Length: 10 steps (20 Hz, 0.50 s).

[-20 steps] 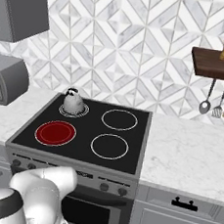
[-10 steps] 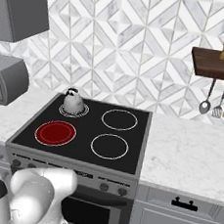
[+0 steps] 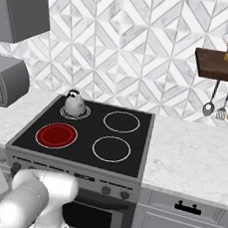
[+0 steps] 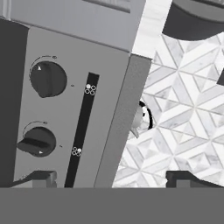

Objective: Turn off the front left burner of the stove.

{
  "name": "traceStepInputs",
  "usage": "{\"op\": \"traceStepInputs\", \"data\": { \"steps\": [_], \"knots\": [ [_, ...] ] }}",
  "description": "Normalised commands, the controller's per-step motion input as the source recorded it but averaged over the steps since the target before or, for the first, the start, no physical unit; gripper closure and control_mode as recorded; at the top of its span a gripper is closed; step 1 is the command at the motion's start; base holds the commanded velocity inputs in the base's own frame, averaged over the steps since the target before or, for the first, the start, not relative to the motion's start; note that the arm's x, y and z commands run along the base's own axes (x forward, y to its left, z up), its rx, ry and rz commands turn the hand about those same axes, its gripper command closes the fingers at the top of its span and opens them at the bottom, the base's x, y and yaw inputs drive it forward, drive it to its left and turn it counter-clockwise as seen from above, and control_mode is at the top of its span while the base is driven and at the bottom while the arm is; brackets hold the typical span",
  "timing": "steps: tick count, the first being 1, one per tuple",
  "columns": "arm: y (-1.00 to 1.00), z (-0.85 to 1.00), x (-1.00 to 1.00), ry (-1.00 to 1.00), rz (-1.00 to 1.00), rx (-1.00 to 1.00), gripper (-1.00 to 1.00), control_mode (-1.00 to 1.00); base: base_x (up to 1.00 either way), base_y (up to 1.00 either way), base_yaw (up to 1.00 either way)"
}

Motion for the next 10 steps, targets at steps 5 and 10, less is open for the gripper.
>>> {"op": "traceStepInputs", "data": {
  "steps": [5, 10],
  "knots": [
    [0.21, -0.28, 0.14, -0.07, 0.0, 0.0, -1.0, -1.0, 0.0, 0.0, 0.0],
    [0.12, -0.25, 0.18, -0.05, 0.0, 0.0, -1.0, -1.0, 0.0, 0.0, 0.0]
  ]
}}
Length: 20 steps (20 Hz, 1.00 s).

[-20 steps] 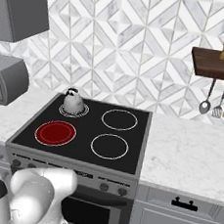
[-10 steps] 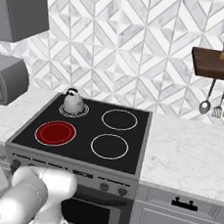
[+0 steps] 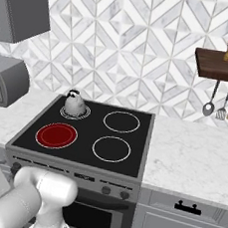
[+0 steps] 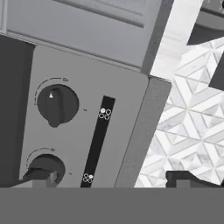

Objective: Turn off the front left burner of the stove.

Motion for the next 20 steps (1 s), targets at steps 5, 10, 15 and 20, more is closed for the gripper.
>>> {"op": "traceStepInputs", "data": {
  "steps": [5, 10, 15, 20],
  "knots": [
    [0.02, -0.18, 0.27, -0.01, 0.0, 0.0, -1.0, -1.0, 0.0, 0.0, 0.0],
    [0.0, -0.14, 0.33, 0.0, 0.0, 0.0, -1.0, -1.0, 0.0, 0.0, 0.0],
    [0.0, -0.15, 0.25, 0.0, 0.0, 0.0, -1.0, -1.0, 0.0, 0.0, 0.0],
    [0.06, -0.26, 0.02, 0.0, 0.08, 0.02, -1.0, -1.0, 0.0, 0.0, 0.0]
  ]
}}
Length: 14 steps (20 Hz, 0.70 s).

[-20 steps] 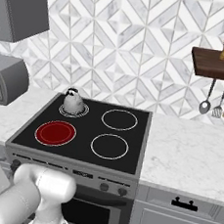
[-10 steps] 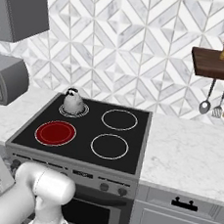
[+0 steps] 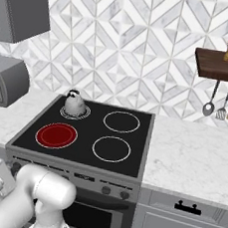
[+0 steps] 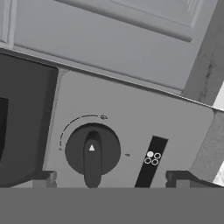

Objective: Turn off the front left burner of the stove.

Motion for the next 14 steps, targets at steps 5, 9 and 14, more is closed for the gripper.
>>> {"op": "traceStepInputs", "data": {
  "steps": [5, 9, 14],
  "knots": [
    [0.16, -0.24, 0.02, 0.0, 0.1, 0.01, -1.0, -1.0, 0.0, 0.0, 0.0],
    [0.1, -0.1, 0.16, 0.03, 0.08, 0.09, -1.0, -1.0, 0.0, 0.0, 0.0],
    [0.0, 0.0, 0.19, 0.0, 0.06, 0.05, -1.0, -1.0, 0.0, 0.0, 0.0]
  ]
}}
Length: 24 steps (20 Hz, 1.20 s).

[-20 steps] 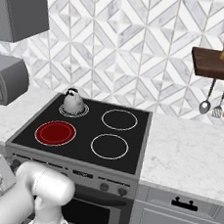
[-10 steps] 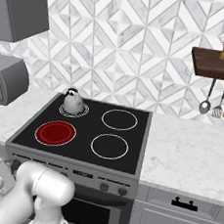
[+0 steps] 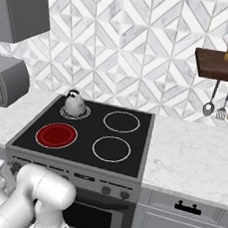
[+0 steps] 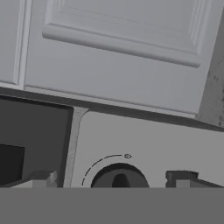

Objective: Turn off the front left burner of the stove.

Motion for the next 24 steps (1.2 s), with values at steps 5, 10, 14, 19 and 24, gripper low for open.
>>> {"op": "traceStepInputs", "data": {
  "steps": [5, 10, 14, 19, 24],
  "knots": [
    [0.0, 0.0, 0.0, 0.0, 0.0, 0.0, -1.0, -1.0, 0.0, 0.0, 0.0],
    [0.0, 0.0, 0.0, 0.0, 0.0, 0.0, -1.0, -1.0, 0.0, 0.0, 0.0],
    [-0.03, 0.04, 0.0, 0.0, 0.0, 0.0, -1.0, -1.0, 0.0, 0.0, 0.0],
    [0.0, 0.0, 0.0, 0.0, 0.0, 0.0, -1.0, -1.0, 0.0, 0.0, 0.0],
    [0.0, 0.07, 0.0, 0.0, 0.0, 0.0, 1.0, -1.0, 0.0, 0.0, 0.0]
  ]
}}
